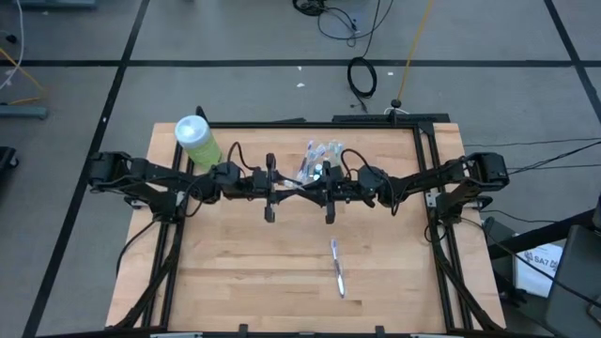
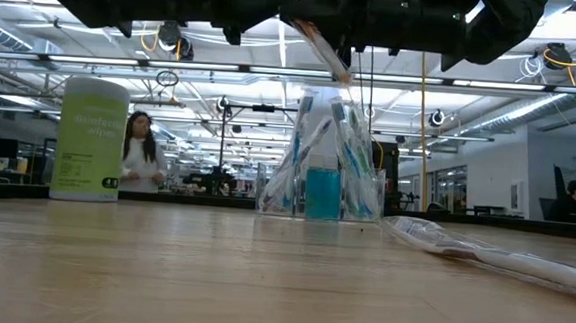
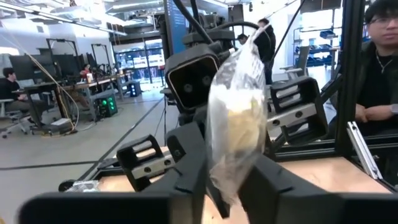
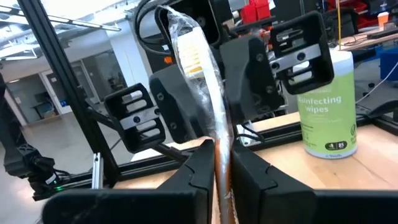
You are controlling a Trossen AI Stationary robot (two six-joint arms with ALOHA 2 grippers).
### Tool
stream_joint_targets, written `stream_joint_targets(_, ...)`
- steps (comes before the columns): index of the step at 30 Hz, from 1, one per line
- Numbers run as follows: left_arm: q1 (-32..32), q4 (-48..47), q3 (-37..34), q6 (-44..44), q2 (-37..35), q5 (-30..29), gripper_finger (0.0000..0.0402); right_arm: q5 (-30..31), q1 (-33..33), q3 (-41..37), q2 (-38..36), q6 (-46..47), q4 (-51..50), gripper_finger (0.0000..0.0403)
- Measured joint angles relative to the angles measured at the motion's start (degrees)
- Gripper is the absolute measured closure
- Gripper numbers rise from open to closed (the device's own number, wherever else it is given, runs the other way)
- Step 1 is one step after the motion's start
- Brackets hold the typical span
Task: Pick & Place toothbrushing station
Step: Put the orange toothbrush into the transparent organizer
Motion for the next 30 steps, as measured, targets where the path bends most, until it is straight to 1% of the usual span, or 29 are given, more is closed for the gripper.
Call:
stream_joint_targets(5, 0.00, -1.99, 0.00, -0.22, -0.09, 0.10, 0.0372, -0.06, -0.04, -0.02, 0.00, -0.14, -0.53, 0.0373)
stream_joint_targets(8, -0.02, -2.33, 0.00, -0.41, -0.11, 0.37, 0.0391, -0.14, -0.04, -0.02, 0.00, -0.18, -1.03, 0.0365)
stream_joint_targets(10, -0.02, -2.46, 0.00, -0.46, -0.11, 0.15, 0.0390, -0.08, -0.07, -0.02, 0.00, -0.37, -1.27, 0.0359)
stream_joint_targets(15, -0.04, -3.44, 0.00, -1.39, -0.08, -2.71, 0.0369, 0.25, -0.13, 0.00, 0.00, -0.55, -3.26, 0.0339)
stream_joint_targets(21, 0.07, -6.87, 0.00, -1.63, -0.07, -4.07, 0.0393, 3.16, -0.69, -0.01, -0.70, -0.54, -7.66, 0.0305)
stream_joint_targets(24, 0.02, -7.36, 0.00, -1.57, -0.02, -6.87, 0.0381, 4.16, -1.05, -0.05, -1.65, -0.85, -10.89, 0.0287)
stream_joint_targets(26, 0.04, -7.50, 0.00, -1.42, -0.02, -9.46, 0.0372, 4.20, -1.53, 0.00, -2.01, -2.37, -11.36, 0.0275)
stream_joint_targets(28, 0.13, -8.21, 0.00, -1.42, -0.02, -11.45, 0.0372, 4.41, -1.74, -0.07, -3.51, -4.33, -14.80, 0.0267)
stream_joint_targets(30, 0.11, -8.74, 0.00, -1.38, 0.00, -11.94, 0.0380, 4.32, -1.98, -0.09, -4.90, -6.58, -17.31, 0.0260)
